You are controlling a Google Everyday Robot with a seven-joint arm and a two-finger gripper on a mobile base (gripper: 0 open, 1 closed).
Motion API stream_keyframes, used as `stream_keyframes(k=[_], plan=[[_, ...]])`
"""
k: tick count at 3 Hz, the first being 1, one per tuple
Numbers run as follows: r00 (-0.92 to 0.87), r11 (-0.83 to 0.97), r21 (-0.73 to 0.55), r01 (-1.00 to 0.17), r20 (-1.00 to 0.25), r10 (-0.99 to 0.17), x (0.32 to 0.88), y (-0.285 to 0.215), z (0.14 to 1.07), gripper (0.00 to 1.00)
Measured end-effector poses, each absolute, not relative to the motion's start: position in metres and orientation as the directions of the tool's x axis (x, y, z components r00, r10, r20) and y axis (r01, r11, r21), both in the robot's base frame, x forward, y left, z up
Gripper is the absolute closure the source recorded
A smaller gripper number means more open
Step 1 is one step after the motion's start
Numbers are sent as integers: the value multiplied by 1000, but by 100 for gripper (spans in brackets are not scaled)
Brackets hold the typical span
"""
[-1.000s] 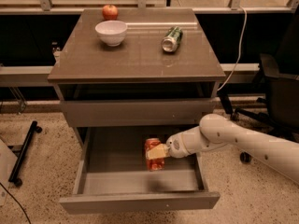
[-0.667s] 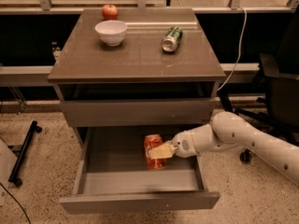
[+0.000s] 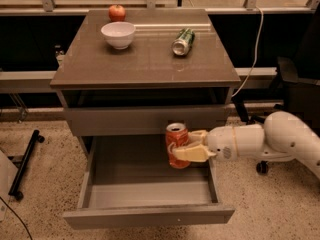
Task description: Pick coke can from middle drawer and place on counter
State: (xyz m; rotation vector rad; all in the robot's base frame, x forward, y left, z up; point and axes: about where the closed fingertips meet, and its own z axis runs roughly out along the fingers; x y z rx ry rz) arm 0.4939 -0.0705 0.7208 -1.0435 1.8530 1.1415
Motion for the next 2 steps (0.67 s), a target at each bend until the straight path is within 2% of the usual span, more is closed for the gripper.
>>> stream_keyframes(k=[1, 2], plan=[[-215, 256, 145, -956, -937, -274, 499, -91, 769, 100], [-75, 244, 5, -970, -958, -277, 516, -106, 806, 100]])
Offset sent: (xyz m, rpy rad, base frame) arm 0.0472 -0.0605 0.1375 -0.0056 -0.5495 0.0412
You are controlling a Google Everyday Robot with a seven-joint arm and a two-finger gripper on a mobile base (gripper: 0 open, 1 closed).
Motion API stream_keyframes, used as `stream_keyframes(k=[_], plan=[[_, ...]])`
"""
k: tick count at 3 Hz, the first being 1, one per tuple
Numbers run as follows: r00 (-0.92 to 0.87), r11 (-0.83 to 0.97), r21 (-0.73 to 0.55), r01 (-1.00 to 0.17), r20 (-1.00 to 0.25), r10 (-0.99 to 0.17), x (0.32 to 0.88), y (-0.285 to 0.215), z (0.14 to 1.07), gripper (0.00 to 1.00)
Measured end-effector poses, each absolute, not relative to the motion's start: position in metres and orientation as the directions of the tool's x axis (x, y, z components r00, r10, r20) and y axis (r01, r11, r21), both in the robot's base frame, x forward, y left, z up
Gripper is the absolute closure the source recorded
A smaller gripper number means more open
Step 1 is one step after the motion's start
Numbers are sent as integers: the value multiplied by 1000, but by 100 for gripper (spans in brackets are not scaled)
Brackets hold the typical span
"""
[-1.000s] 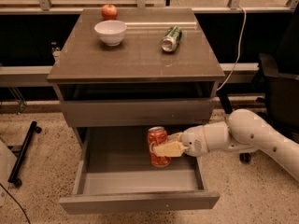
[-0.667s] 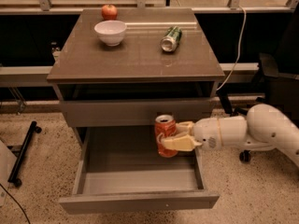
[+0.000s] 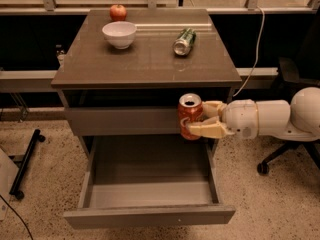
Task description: Pick coke can from middle drawer and place on counter
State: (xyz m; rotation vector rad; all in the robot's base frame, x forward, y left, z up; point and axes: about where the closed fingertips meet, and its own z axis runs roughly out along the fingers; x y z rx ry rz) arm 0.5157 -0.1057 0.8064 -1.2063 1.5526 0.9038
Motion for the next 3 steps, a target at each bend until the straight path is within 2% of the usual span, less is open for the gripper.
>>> stream_keyframes(k=[2, 3], plan=[[87, 227, -154, -962, -956, -279, 571, -126, 861, 100], [118, 229, -186, -956, -952, -283, 596, -131, 875, 100]])
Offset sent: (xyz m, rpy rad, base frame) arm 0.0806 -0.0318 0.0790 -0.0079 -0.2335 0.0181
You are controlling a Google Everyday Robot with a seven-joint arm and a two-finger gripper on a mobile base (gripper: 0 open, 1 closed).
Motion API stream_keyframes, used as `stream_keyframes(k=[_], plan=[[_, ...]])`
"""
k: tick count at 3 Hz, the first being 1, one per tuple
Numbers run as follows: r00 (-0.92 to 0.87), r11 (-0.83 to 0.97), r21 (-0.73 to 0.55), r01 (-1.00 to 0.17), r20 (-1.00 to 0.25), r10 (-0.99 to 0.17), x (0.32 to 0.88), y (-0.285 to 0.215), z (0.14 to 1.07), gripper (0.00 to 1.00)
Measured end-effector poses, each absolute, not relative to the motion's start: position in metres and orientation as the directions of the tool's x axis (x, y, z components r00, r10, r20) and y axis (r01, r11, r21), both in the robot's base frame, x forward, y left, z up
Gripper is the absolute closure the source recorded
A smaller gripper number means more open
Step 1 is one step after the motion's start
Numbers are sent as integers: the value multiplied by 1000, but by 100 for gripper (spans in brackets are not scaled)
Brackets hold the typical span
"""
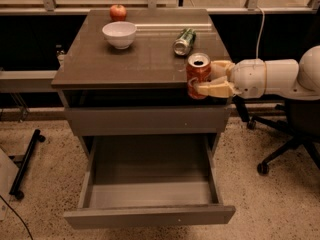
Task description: Pick coke can from middle drawer and place on counter
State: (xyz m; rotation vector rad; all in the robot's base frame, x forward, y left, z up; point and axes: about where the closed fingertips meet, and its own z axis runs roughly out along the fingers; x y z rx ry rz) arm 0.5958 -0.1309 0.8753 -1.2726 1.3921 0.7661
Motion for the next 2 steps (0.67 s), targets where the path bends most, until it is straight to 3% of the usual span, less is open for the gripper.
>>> stream_keyframes(k=[2], plan=[[151, 232, -228, -946, -939, -308, 670, -137, 902, 100]])
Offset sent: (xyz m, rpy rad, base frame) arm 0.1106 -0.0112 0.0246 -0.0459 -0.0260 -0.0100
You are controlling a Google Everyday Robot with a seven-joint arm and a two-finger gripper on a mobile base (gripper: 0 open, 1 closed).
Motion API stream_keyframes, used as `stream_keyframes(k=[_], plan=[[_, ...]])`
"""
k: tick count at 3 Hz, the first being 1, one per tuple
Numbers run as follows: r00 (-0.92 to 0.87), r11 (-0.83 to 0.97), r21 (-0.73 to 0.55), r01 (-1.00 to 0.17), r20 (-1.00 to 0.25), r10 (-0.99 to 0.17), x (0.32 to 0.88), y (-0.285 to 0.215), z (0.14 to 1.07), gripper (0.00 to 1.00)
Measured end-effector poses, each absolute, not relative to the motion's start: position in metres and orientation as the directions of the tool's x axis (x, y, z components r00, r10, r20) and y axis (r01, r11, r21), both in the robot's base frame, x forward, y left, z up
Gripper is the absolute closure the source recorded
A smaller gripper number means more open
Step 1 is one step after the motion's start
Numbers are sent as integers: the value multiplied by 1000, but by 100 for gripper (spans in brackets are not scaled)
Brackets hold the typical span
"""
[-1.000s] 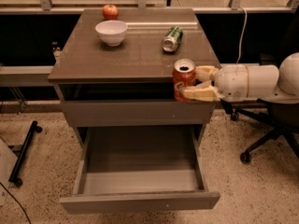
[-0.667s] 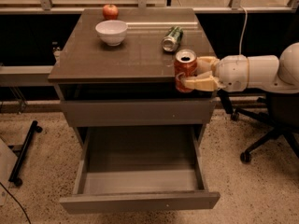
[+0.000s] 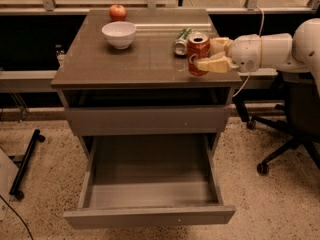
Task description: Pick coke can from middle drawer and place on counter
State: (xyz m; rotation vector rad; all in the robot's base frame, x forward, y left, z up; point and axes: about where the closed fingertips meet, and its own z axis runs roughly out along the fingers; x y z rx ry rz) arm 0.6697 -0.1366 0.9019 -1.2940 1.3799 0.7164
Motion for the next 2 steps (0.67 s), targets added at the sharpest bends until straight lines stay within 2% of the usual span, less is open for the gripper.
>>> stream_keyframes(k=[2], plan=[[179, 242, -247, -938, -946, -272, 679, -119, 906, 100]])
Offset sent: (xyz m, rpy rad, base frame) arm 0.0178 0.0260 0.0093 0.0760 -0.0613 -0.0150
